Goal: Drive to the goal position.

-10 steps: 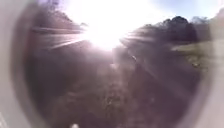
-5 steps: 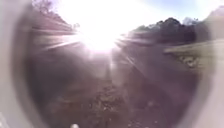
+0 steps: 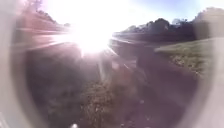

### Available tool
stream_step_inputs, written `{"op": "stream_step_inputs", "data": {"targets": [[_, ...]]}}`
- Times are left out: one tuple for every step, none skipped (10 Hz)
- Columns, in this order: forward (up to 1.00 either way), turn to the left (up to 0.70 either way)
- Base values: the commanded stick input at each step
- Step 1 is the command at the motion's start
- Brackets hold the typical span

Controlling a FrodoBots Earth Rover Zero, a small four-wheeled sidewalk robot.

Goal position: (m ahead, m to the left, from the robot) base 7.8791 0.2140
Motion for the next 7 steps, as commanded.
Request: {"op": "stream_step_inputs", "data": {"targets": [[0.00,0.00],[0.00,0.00],[0.00,0.00],[0.00,0.00],[0.00,0.00],[0.00,0.00],[0.00,0.00]]}}
